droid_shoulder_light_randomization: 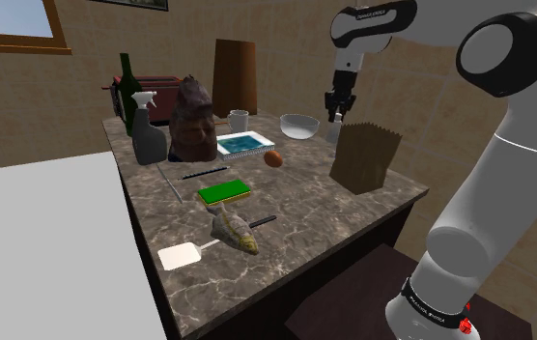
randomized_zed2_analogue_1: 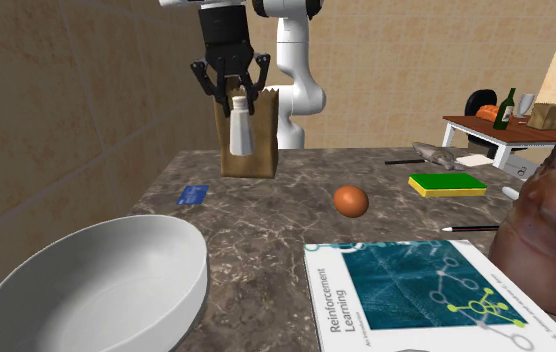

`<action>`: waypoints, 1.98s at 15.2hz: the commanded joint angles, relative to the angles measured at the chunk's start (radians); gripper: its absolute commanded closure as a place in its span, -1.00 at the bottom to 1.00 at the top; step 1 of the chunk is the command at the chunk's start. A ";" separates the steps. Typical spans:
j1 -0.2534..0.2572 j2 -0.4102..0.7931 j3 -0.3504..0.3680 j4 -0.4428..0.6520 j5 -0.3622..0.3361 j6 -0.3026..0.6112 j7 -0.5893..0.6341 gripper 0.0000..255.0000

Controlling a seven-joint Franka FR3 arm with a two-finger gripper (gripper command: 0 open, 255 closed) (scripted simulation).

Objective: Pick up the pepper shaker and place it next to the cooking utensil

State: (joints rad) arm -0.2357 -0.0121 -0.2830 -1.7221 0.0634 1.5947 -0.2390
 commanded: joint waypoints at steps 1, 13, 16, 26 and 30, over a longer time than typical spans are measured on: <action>0.000 -0.001 0.000 0.028 0.000 -0.029 0.001 1.00; -0.006 0.041 -0.006 0.241 0.011 -0.203 0.002 1.00; 0.006 0.013 0.005 0.225 0.006 -0.211 0.025 1.00; 0.101 -0.261 0.142 -0.076 -0.007 -0.162 0.260 1.00; 0.131 -0.341 0.205 -0.156 0.012 -0.155 0.353 1.00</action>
State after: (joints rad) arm -0.1134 -0.3338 -0.0953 -1.8544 0.0695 1.4332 0.0875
